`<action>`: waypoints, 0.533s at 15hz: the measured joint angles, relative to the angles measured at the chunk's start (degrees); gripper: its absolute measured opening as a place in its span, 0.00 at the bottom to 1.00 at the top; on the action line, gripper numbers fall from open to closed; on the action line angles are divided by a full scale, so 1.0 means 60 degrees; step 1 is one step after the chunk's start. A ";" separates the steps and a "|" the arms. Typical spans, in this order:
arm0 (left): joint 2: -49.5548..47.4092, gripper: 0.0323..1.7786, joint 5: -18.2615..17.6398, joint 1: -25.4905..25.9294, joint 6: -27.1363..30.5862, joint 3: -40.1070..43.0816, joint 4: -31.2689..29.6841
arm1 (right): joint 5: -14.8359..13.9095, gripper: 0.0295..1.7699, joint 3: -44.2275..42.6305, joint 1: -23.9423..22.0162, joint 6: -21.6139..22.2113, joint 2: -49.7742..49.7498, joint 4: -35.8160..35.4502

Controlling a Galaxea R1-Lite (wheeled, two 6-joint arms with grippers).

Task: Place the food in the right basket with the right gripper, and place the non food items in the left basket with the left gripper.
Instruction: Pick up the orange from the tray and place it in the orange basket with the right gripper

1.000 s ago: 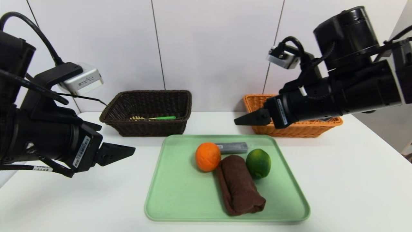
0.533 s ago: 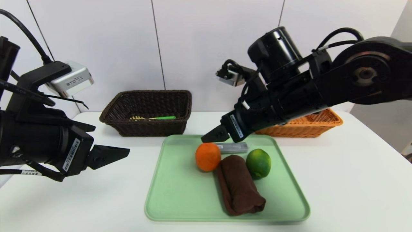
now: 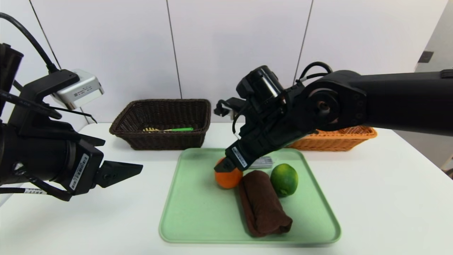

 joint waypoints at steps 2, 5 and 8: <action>-0.0004 0.95 -0.0018 0.0000 0.0000 0.0014 -0.0004 | 0.0000 0.97 -0.0067 0.0018 0.0004 0.0301 -0.0022; 0.0000 0.95 -0.0014 0.0000 0.0000 0.0018 -0.0018 | -0.0004 0.97 -0.0091 0.0026 0.0012 0.0654 -0.0033; 0.0000 0.95 -0.0026 0.0000 0.0006 0.0022 -0.0012 | -0.0004 0.97 -0.0173 0.0055 0.0000 0.0924 -0.0008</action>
